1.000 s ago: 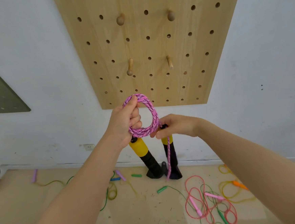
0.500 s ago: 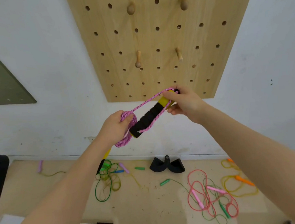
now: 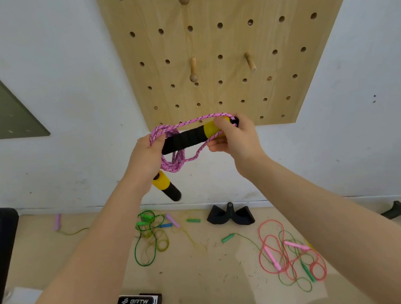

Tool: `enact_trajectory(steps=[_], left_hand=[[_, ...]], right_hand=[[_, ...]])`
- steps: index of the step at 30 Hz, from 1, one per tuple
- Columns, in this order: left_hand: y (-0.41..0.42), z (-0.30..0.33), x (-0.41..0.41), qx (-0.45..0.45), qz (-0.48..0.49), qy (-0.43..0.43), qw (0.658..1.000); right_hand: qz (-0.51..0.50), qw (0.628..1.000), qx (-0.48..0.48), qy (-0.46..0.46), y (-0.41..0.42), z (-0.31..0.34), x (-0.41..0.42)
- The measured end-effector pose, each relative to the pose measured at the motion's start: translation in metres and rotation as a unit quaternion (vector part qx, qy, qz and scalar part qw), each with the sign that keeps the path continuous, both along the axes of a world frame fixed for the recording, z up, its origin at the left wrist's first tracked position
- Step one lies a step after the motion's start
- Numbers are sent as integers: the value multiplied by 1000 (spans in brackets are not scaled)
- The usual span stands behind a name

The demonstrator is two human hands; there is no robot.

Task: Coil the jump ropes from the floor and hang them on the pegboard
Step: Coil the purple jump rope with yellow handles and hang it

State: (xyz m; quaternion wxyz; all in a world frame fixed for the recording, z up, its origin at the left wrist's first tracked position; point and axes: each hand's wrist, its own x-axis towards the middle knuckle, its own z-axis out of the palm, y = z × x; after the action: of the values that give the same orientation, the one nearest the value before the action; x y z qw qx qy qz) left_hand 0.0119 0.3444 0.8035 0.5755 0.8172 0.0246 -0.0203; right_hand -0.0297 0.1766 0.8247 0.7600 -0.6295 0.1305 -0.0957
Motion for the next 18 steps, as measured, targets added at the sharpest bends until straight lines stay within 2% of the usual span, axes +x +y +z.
enact_trajectory(steps=[3, 5, 7, 9, 10, 12, 13, 15, 16, 18], left_hand=[[8, 2, -2, -133, -66, 56, 987], [12, 4, -3, -183, -99, 79, 975], [15, 6, -1, -189, -125, 104, 968], [19, 6, 0, -175, -131, 120, 968], [21, 6, 1, -165, -125, 112, 972], [23, 7, 1, -96, -117, 41, 988], [23, 8, 0, -28, -126, -22, 991], [22, 8, 1, 109, -148, -129, 974], [21, 10, 1, 131, -154, -152, 967], [18, 16, -2, 94, -160, -145, 972]], right_hand=[[-9, 1000, -15, -17, 8, -1, 0], [-6, 997, -64, -47, 16, 1, -3], [5, 981, -163, -102, 25, 1, -5], [34, 947, -282, -149, 32, 0, -5], [47, 938, -308, -154, 35, 0, -4], [49, 954, -268, -124, 38, 2, -2], [42, 970, -219, -92, 39, 3, -1], [34, 993, -110, -20, 43, 9, 2], [32, 997, -74, -4, 44, 13, 3], [35, 994, -106, -14, 51, 15, 3]])
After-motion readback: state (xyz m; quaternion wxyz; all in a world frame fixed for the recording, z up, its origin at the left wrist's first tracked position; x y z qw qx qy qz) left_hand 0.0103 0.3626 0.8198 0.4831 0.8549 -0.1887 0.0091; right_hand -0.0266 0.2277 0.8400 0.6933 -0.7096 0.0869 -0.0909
